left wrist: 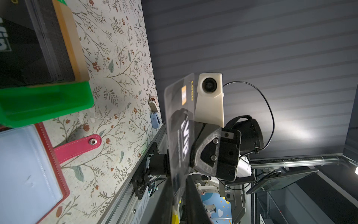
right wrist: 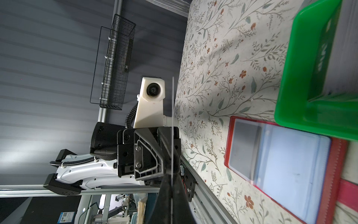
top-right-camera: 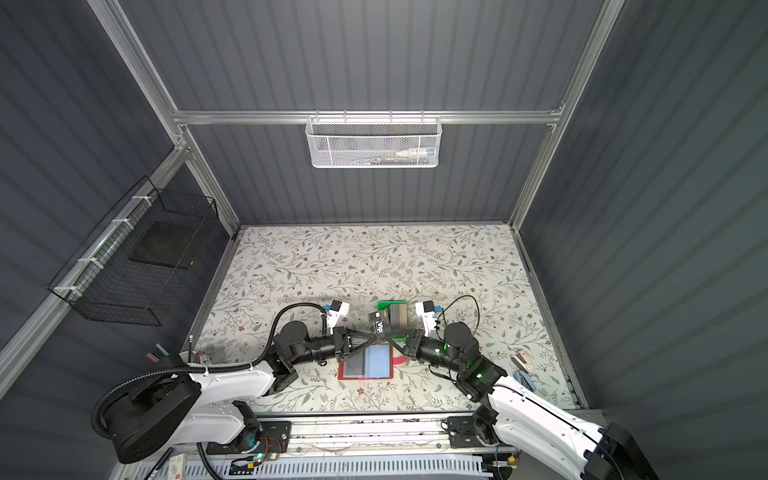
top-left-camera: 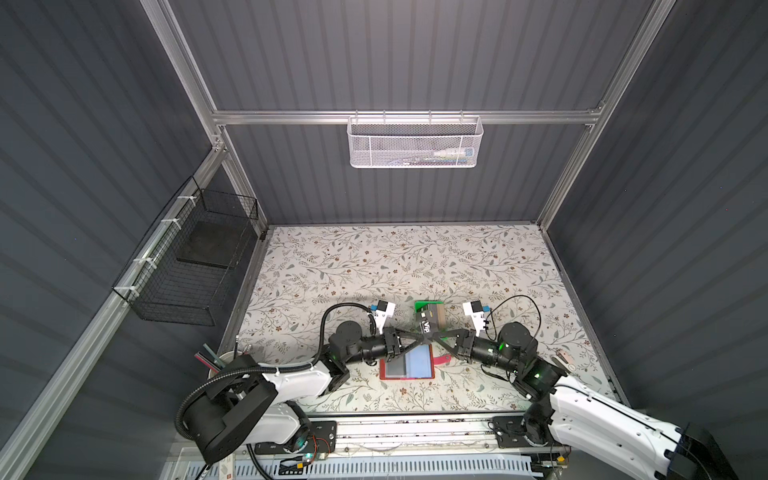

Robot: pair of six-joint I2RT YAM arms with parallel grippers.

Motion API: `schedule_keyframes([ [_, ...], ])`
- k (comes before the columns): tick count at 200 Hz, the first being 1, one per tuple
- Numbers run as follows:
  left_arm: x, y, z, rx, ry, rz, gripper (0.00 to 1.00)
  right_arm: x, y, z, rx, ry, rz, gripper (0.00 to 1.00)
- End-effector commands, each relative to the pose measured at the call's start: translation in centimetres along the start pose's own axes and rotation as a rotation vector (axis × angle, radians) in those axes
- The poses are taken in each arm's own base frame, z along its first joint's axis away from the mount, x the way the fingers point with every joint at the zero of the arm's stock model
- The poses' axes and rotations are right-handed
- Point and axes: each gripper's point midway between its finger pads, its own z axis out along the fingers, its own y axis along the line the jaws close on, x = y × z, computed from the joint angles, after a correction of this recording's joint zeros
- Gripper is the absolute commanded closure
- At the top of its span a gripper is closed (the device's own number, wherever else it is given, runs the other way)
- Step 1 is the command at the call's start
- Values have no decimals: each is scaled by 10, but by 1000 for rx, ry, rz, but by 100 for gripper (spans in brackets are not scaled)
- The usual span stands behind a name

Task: Put the credit cards into the card holder

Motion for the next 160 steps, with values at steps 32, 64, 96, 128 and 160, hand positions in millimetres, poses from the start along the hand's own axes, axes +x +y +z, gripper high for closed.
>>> schedule_keyframes([
  [32, -12, -26, 8, 102, -61, 18, 92, 0, -1, -2, -29, -39, 30, 100],
  [64, -12, -26, 10, 108, -70, 10, 96, 3, -3, -3, -24, -53, 40, 100],
  [96, -12, -18, 8, 84, -83, -2, 99, 2, -11, -4, 7, -82, 44, 96],
  [128, -7, 8, -1, -31, -93, -12, 99, 6, -27, -7, 122, -84, 19, 94],
  [160, -4, 26, -16, -134, -87, -8, 99, 12, -45, -9, 232, -83, -8, 85],
])
